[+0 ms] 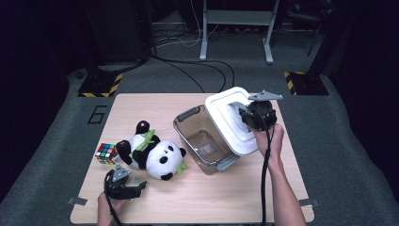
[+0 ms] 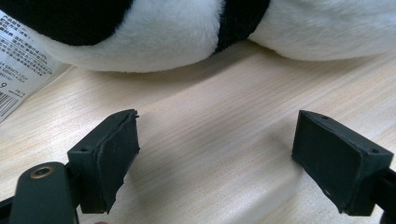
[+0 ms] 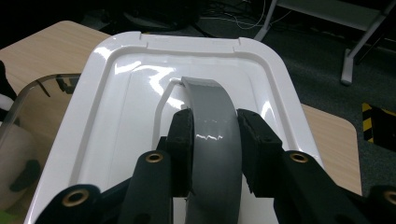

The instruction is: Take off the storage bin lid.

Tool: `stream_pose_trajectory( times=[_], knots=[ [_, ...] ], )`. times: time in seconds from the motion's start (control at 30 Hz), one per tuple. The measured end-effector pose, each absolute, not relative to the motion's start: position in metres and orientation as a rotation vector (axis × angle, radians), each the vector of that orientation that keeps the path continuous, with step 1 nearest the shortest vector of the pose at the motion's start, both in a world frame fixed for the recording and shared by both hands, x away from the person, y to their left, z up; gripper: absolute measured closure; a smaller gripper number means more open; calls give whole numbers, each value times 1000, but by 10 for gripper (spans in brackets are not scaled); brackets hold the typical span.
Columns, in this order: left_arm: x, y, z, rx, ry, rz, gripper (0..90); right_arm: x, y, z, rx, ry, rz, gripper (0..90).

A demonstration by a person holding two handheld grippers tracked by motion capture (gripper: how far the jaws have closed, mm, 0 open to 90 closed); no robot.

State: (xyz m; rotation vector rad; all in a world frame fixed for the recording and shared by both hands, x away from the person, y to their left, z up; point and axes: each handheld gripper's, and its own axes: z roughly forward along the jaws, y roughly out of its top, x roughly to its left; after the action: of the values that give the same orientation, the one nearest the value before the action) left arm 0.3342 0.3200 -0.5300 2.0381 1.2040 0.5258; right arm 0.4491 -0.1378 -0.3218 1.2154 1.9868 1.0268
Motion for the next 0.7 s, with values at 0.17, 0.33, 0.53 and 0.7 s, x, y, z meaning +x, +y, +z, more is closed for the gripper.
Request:
stream_pose_trajectory(
  times=[0.17, 0.33, 0.53, 0.7],
  knots=[
    [334, 320, -530, 2041, 1203, 526, 143, 450, -148, -323, 1243, 1965, 1030, 670],
    [334, 320, -530, 2041, 1203, 526, 143, 452, -157, -325, 1264, 1949, 1026, 670],
    [334, 320, -530, 2041, 1203, 526, 143, 454, -168, -328, 1294, 1927, 1018, 670],
    [334, 320, -530, 2041, 1203, 526, 143, 456, -176, -331, 1319, 1906, 1006, 670]
  ],
)
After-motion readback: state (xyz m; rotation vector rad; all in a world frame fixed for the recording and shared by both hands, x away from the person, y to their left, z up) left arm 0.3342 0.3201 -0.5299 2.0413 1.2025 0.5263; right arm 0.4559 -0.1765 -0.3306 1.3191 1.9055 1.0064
